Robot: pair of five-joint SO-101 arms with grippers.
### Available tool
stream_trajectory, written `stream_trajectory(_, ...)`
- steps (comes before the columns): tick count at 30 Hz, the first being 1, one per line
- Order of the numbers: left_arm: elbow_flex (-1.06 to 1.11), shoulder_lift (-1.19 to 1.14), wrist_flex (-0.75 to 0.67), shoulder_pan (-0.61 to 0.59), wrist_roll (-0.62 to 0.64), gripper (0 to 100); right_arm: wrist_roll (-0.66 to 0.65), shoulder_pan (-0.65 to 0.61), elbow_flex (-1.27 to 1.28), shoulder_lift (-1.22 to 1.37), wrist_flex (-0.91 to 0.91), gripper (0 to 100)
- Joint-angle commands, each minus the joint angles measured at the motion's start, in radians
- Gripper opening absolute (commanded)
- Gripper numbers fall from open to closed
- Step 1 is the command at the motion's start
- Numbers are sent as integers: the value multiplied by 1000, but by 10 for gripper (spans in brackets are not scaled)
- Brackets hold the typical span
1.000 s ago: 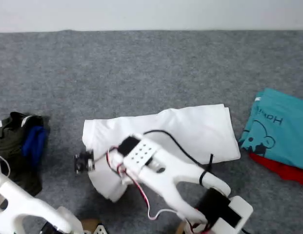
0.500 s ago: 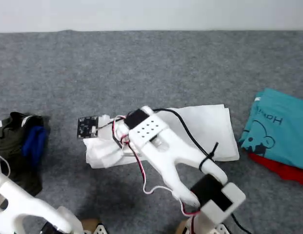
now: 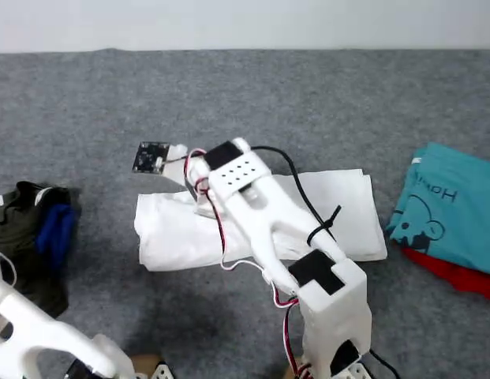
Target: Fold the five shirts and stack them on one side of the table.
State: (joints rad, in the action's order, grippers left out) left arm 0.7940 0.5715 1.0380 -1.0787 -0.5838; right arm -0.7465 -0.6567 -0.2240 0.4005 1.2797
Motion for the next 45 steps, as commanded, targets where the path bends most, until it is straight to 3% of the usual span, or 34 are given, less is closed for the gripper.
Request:
stream_trajectory(1, -5, 21, -15, 3, 6, 8, 18, 8, -144, -16, 120, 237)
stream_trajectory(4, -13, 26, 12, 3, 6, 8, 37, 7, -221, -16, 240, 218)
stream_trajectory(13, -36, 28, 117, 26, 8, 8, 173, 36, -267, -16, 489, 9)
stream_trajectory(21, -74, 28, 256, 61, 9, 8, 299, 323, -269, -18, 515, 11)
stream_trajectory(25, -77, 28, 282, 97, 9, 8, 336, 490, -269, -15, 515, 29)
stream_trajectory(32, -102, 26, 330, 192, 9, 8, 348, 679, -264, -2, 486, 279)
stream_trajectory(45, -99, 23, 331, 273, 9, 8, 430, 788, -264, 245, 337, 278)
